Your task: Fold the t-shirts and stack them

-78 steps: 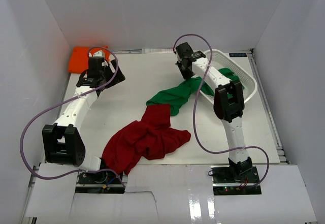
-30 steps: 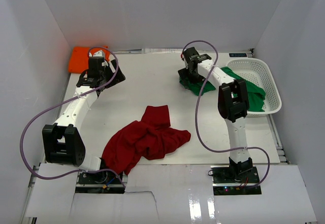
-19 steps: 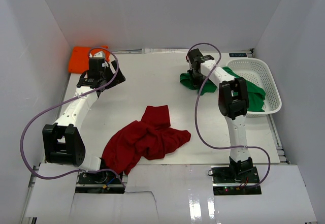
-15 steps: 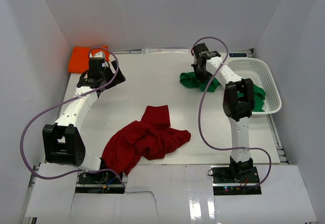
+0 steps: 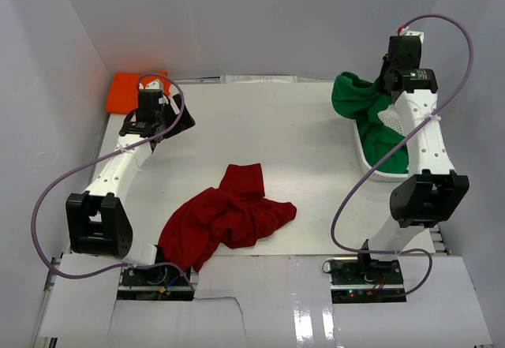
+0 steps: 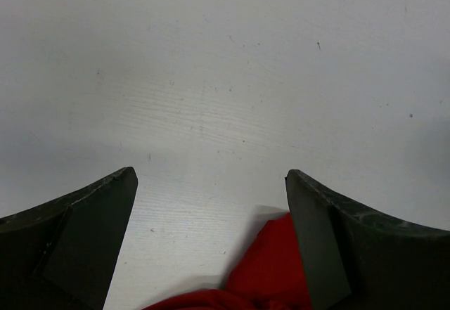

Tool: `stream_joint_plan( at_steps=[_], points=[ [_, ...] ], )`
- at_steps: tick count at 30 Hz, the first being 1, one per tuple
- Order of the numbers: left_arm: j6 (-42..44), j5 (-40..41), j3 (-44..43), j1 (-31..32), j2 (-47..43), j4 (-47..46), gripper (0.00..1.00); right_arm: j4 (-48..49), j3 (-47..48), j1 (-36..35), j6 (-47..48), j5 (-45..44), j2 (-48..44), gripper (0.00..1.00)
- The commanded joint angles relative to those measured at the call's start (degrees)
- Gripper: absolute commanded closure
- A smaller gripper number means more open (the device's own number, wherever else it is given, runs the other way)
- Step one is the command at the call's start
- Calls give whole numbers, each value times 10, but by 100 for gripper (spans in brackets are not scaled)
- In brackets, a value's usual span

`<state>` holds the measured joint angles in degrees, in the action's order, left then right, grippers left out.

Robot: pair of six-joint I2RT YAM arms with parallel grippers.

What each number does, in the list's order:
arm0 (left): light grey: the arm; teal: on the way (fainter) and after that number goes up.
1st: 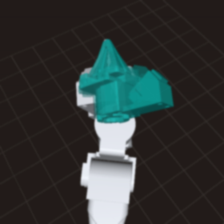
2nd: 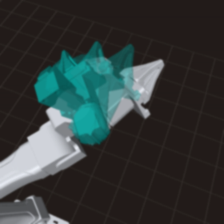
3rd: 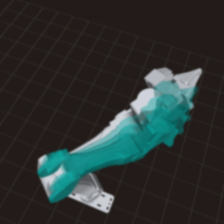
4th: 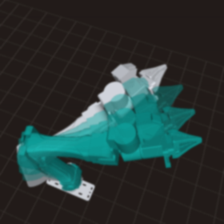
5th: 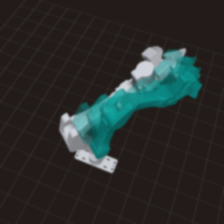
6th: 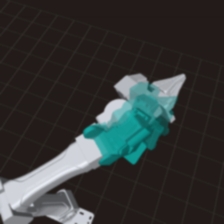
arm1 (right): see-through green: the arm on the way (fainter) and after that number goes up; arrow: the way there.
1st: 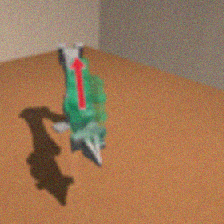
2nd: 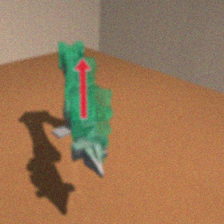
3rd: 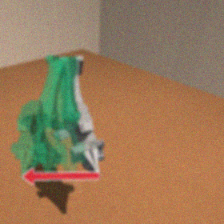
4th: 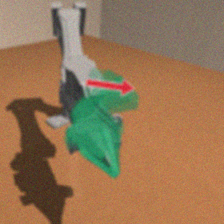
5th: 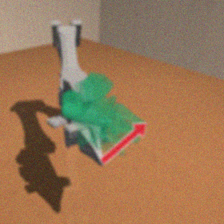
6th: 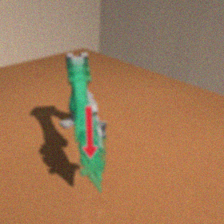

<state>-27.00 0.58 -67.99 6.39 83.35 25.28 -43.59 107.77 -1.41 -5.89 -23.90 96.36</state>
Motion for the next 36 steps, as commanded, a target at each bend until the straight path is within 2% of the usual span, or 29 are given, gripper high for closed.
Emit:
stream_joint_plan(
  at_steps=[1, 2, 6, 12, 16, 21, 26, 28, 29, 30, 31, 36],
  points=[
    [4, -5, 3, 2, -23, -5, 2, -34, -50, -5, -26, -26, 41, 15],
    [4, -5, 3, 3, -22, -5, 2, -48, -53, -10, -27, -17, 44, 3],
    [3, -25, 2, 4, -19, -4, 2, -48, -98, -46, -30, -14, 11, 3],
    [1, -31, 1, 5, -14, -5, 2, -52, -216, -80, -46, -9, -45, 0],
    [3, -34, 0, 7, -12, -6, 2, -38, -291, -81, -47, 4, -54, 8],
    [5, -26, 1, 14, -15, -5, 2, -18, -331, -81, -51, 18, -35, 20],
    [6, -21, 3, 19, -15, -6, 2, 18, -318, -76, -44, 20, 25, 20],
    [6, -19, 3, 19, -17, -6, 2, 23, -298, -75, -38, 20, 54, 41],
    [6, -17, 4, 19, -18, -6, 2, 24, -286, -69, -36, 27, 64, 55],
    [8, -17, 3, 19, -18, -5, 2, 24, -259, -64, -33, 34, 73, 84],
    [8, -15, 3, 19, -17, -5, 2, 24, -245, -62, -26, 42, 93, 91],
    [9, -14, 4, 19, -15, -4, 2, 23, -162, -56, 32, 40, 153, 92]
  ],
)
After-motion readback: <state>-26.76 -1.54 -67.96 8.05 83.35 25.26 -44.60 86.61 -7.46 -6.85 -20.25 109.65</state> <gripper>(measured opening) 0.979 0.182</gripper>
